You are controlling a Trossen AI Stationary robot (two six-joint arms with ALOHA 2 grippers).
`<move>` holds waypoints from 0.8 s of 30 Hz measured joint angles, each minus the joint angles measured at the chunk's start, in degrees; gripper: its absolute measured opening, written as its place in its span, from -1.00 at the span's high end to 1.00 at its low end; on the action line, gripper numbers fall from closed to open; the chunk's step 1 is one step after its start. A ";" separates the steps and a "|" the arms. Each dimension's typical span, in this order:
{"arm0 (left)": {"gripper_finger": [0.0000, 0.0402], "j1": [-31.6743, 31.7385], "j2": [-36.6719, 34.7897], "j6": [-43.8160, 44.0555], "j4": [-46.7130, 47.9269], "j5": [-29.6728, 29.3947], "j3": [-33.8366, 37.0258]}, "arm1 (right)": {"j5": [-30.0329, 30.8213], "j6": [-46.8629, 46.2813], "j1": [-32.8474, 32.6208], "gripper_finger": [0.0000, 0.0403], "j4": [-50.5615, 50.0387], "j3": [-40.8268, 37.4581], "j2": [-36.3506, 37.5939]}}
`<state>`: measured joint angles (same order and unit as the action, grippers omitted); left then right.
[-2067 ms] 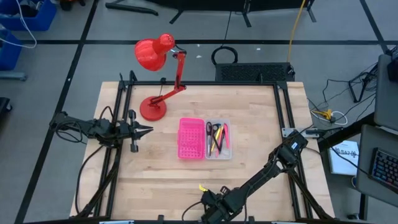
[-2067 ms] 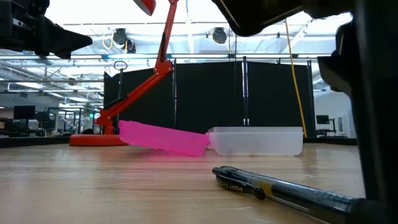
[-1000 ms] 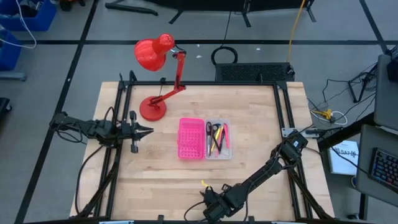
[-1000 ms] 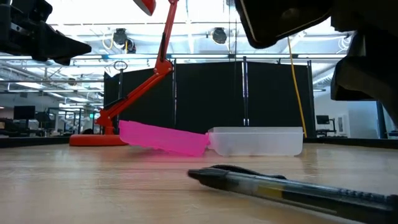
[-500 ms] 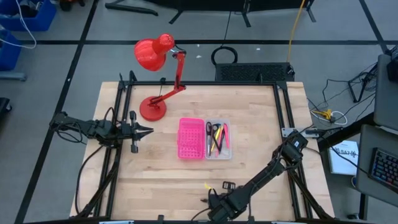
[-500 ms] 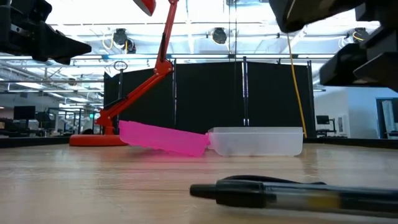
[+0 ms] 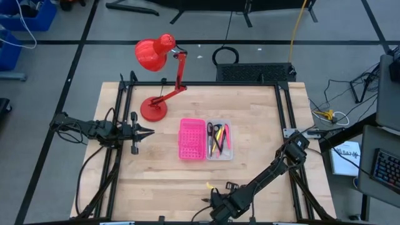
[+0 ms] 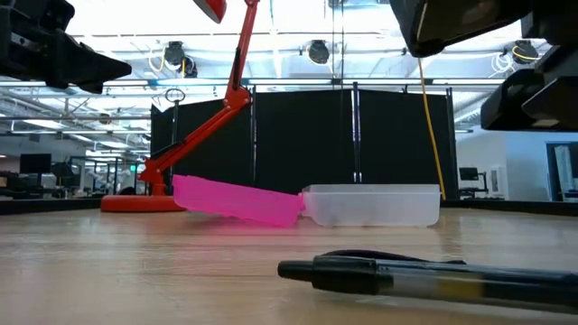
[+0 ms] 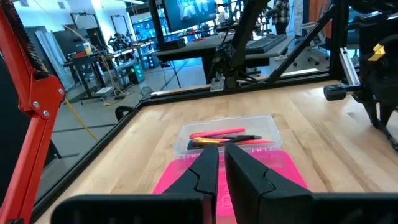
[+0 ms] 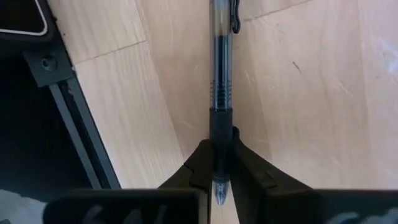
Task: Pick & place school supplies into a supply box
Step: Put the black pen into the supply box
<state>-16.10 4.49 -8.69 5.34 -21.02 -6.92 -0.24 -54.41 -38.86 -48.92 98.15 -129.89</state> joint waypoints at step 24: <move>0.81 0.00 0.00 0.26 -1.45 0.17 0.00 | 27.02 -26.21 12.36 0.88 -12.81 -0.71 24.24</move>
<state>-16.10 4.49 -8.43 3.90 -20.84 -6.92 26.78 -80.62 -26.50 -61.73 97.44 -105.65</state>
